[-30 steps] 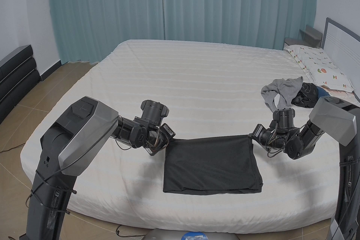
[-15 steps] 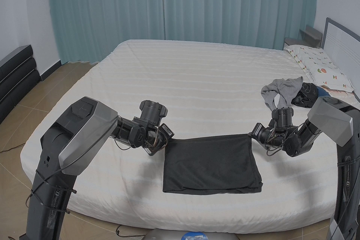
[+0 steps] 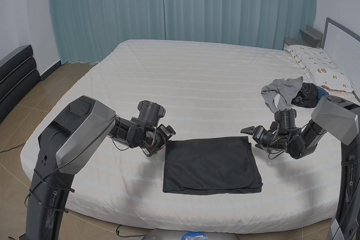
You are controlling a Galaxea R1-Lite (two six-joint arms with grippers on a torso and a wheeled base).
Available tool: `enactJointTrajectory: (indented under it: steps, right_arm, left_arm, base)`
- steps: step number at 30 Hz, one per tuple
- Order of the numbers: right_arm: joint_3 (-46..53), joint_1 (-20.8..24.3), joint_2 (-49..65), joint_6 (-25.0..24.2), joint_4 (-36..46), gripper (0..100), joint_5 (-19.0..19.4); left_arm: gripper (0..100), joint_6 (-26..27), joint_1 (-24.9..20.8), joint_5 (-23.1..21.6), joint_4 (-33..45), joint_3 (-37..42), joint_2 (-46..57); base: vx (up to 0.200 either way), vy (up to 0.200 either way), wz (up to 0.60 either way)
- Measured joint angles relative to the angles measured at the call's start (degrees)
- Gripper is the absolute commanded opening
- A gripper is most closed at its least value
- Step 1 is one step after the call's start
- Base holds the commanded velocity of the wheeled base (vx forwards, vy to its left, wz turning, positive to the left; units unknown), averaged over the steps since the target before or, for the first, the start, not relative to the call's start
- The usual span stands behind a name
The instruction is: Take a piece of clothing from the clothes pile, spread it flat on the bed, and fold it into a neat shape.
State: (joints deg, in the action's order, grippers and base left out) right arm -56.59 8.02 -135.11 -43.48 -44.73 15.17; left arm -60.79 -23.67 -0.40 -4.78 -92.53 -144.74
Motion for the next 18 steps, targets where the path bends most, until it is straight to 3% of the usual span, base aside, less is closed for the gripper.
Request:
enactJointTrajectory:
  steps: [2,11,18]
  right_arm:
    - [2.79,0.0,1.4,-0.01,-0.24,100,0.89]
    - [14.99,0.68,6.39,0.35,-0.89,100,2.24]
    - [19.86,1.65,7.79,1.28,-6.02,100,2.4]
  left_arm:
    - [100,0.04,0.15,-0.35,-0.34,2.21,1.02]
    - [100,0.0,0.52,-3.36,-0.96,8.29,5.4]
    - [100,0.0,0.39,-3.8,-1.07,9.42,6.49]
  base:
    - [0.0,0.0,0.0]
    - [-0.2,0.0,0.0]
    - [0.0,0.0,0.0]
